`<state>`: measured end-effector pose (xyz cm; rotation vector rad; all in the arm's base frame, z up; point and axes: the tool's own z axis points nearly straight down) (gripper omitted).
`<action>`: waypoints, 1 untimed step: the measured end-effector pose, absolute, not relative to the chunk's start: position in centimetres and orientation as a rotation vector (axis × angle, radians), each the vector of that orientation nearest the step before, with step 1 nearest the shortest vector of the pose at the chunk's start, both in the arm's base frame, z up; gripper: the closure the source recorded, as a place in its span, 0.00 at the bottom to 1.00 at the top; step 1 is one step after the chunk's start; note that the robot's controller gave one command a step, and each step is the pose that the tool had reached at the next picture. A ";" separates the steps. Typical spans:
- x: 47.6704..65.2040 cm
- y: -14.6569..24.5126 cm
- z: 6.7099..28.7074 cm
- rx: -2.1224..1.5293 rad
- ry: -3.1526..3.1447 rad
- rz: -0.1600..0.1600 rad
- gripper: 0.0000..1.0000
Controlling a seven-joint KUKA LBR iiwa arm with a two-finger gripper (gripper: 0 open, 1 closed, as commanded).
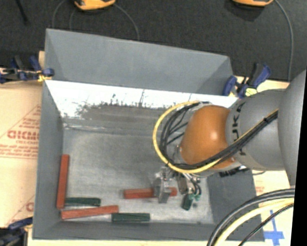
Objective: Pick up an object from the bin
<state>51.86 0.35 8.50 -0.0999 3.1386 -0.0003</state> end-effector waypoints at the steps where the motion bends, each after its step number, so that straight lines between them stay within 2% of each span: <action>1: 51.9 0.3 9.7 -0.101 3.138 0.000 1.00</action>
Offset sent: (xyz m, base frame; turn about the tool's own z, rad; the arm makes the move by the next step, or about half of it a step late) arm 0.0000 0.0000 0.0046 0.0000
